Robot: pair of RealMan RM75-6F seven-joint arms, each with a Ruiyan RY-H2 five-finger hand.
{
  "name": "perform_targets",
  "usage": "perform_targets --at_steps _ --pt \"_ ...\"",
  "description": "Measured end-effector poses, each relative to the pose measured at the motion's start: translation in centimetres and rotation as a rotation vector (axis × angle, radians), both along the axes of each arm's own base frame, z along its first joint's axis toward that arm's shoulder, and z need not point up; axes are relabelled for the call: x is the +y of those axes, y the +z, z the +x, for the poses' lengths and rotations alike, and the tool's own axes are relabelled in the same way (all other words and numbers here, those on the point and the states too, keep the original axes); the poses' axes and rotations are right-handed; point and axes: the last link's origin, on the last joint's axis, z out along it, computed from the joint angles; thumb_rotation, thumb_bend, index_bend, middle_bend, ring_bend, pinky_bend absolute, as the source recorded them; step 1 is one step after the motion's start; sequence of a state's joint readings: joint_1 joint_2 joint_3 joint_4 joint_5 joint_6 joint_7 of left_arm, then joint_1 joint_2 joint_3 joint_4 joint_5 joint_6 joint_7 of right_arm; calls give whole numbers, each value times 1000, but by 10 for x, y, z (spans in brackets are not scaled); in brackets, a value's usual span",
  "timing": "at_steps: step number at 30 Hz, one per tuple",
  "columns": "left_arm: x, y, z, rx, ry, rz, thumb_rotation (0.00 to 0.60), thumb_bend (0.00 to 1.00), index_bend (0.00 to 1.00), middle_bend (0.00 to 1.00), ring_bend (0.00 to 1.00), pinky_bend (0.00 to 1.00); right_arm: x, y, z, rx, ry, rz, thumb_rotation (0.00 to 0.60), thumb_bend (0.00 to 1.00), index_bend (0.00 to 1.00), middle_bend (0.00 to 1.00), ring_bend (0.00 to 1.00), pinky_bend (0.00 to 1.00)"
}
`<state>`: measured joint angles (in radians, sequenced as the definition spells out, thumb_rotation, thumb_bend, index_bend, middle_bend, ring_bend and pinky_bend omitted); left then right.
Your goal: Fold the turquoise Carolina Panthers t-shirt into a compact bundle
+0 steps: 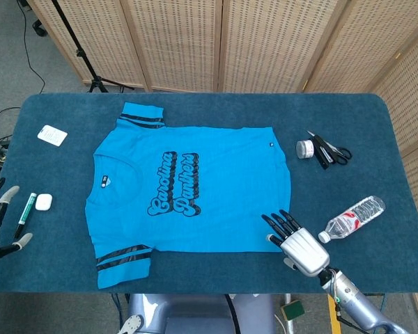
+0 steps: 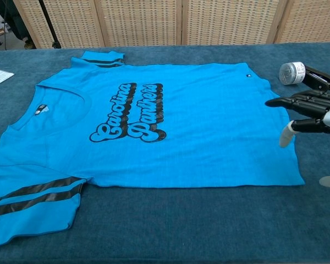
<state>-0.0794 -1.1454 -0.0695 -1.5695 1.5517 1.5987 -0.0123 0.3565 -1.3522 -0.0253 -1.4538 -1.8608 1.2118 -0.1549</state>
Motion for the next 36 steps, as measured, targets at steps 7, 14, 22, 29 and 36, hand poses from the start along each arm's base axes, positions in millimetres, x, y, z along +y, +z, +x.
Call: perform_targets --at_steps 7,14,22,29,36 --pt "1 0 -1 0 8 0 600 58 0 0 0 0 -9 -13 -7 73 -47 10 600 49 350 19 0 0" --pt "2 1 -2 -4 14 1 600 59 0 0 0 0 -14 -20 -10 90 -64 14 600 52 360 25 0 0" --pt "3 3 -3 -8 20 5 600 59 0 0 0 0 -15 -29 -12 97 -65 23 600 53 364 31 0 0" --pt "3 5 -3 -20 20 11 600 60 0 0 0 0 -17 -36 -11 86 -65 21 600 53 369 40 0 0" --pt "4 5 -4 -25 25 7 600 65 0 0 0 0 -19 -45 -14 69 -83 31 600 74 369 43 0 0"
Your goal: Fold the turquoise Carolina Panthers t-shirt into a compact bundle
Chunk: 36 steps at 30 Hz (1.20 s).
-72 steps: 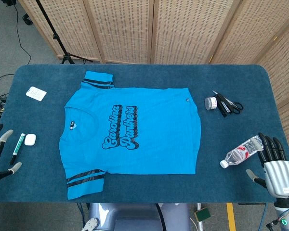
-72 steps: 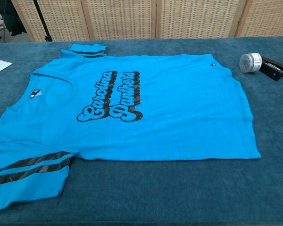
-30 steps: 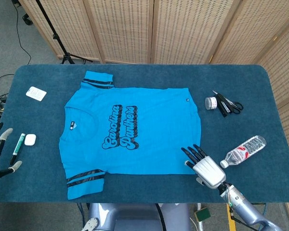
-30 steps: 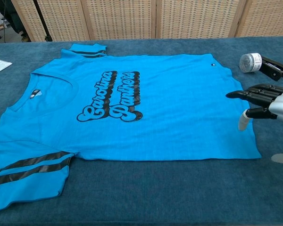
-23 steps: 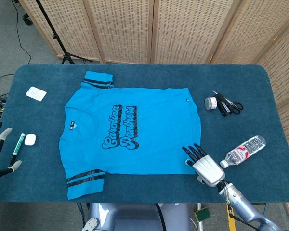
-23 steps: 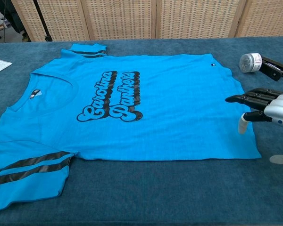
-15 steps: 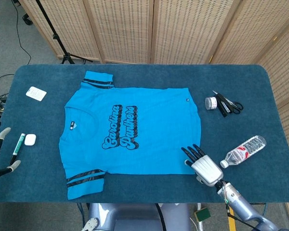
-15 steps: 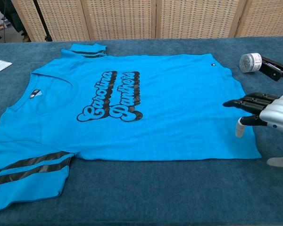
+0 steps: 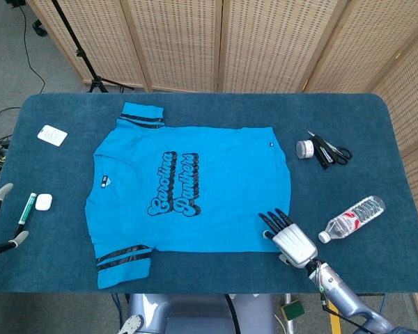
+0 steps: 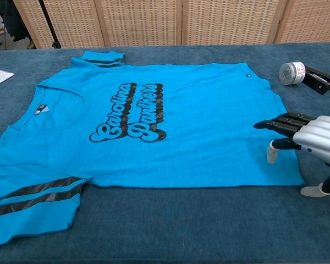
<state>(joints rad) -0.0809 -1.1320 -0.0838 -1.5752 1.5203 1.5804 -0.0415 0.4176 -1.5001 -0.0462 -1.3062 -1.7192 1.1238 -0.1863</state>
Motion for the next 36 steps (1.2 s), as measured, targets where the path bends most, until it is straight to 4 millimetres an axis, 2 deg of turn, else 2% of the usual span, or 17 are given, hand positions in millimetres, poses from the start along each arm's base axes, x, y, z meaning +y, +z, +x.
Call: perform_targets --at_steps 7,19,28,31,36 --pt "0 1 0 -2 2 6 600 68 0 0 0 0 -2 -7 1 0 0 3 600 103 383 49 0 0" --pt "0 1 -1 2 4 3 600 69 0 0 0 0 -11 -8 4 -4 -13 -30 600 155 398 68 0 0" --pt "1 0 -1 3 6 1 600 70 0 0 0 0 -18 -7 7 -17 -14 -59 600 159 398 69 0 0" --pt "1 0 -1 2 7 2 600 70 0 0 0 0 -18 -8 8 -15 -12 -59 600 207 405 71 0 0" --pt "1 0 -1 2 8 2 600 69 0 0 0 0 -17 -10 8 -8 -5 -48 600 348 448 75 0 0"
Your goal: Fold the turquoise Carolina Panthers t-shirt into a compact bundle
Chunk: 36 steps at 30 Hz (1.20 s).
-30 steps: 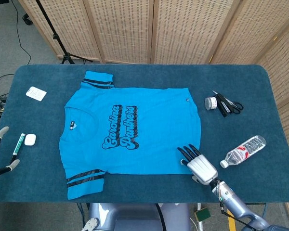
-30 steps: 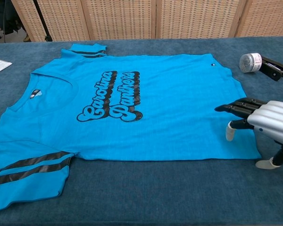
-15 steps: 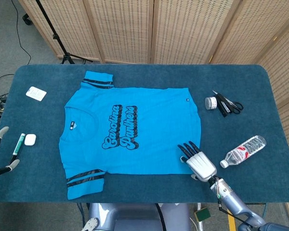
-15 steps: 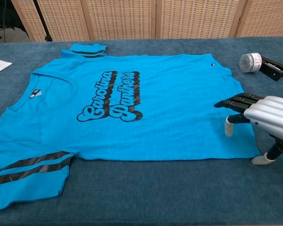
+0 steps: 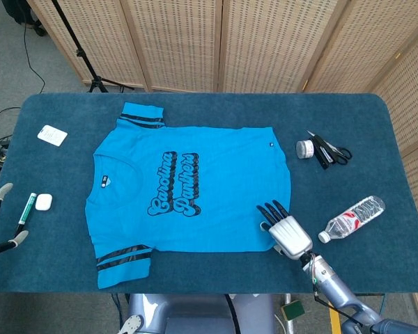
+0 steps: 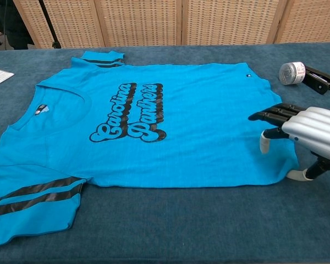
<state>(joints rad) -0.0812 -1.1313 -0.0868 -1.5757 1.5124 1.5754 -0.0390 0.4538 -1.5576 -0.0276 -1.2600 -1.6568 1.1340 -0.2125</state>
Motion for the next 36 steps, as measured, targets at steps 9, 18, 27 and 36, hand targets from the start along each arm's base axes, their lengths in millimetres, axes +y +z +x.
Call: perform_targets --at_steps 9,18,27,36 --pt "0 0 0 -2 -1 0 600 70 0 0 0 0 0 3 0 29 16 14 600 414 570 75 0 0" --pt "0 1 0 -3 -1 0 600 69 0 0 0 0 0 4 -3 41 19 21 600 414 639 74 0 0" --pt "-1 -4 1 7 -10 -19 600 71 0 0 0 0 5 10 -4 -3 36 25 600 414 639 74 0 0" --pt "-6 -19 2 53 -104 -112 600 71 0 0 0 0 15 15 -6 -48 79 41 600 414 648 74 0 0"
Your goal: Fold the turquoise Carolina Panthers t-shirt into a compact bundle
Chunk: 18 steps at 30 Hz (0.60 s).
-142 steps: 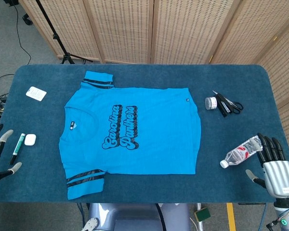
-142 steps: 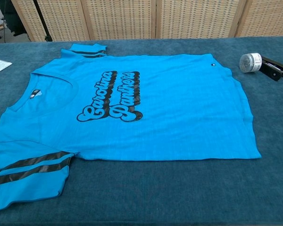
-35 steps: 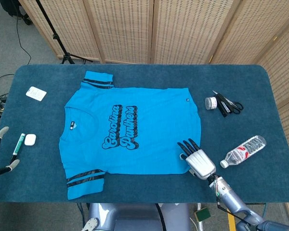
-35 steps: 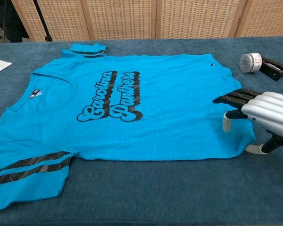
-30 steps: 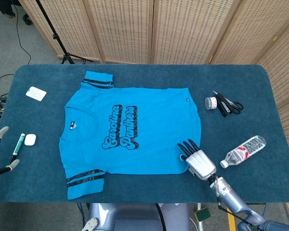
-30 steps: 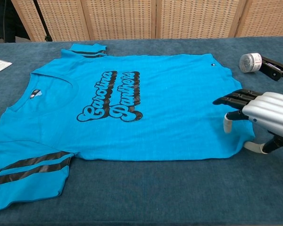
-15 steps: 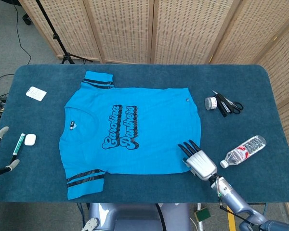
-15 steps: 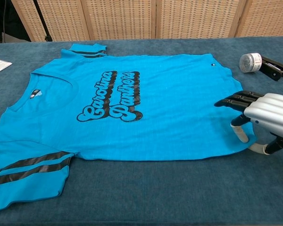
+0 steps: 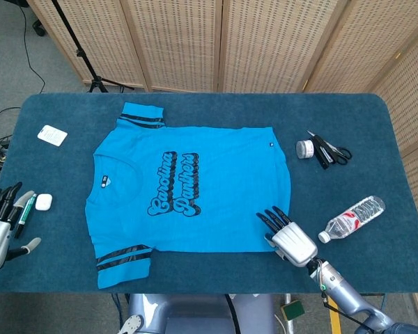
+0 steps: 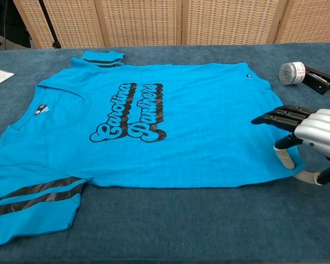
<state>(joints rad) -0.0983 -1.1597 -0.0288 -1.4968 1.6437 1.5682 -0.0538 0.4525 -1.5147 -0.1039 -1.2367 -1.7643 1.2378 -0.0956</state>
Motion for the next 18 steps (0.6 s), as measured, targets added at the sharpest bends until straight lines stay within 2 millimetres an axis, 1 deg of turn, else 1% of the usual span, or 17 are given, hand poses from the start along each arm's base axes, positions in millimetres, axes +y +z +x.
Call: perform_targets --at_steps 6,13,15,18 --pt "-11 -17 -7 2 -88 -105 600 71 0 0 0 0 6 2 2 -31 42 7 600 414 649 74 0 0" --pt "-27 -39 -18 -9 -180 -226 600 72 1 0 0 0 4 6 0 -40 33 4 600 414 649 74 0 0" --pt "-31 -45 -22 1 -208 -254 600 75 36 0 0 0 3 6 -1 -39 28 4 600 414 649 75 0 0" --pt "-34 -52 -28 13 -248 -293 600 90 129 0 0 0 2 6 -3 -36 22 4 600 414 649 75 0 0"
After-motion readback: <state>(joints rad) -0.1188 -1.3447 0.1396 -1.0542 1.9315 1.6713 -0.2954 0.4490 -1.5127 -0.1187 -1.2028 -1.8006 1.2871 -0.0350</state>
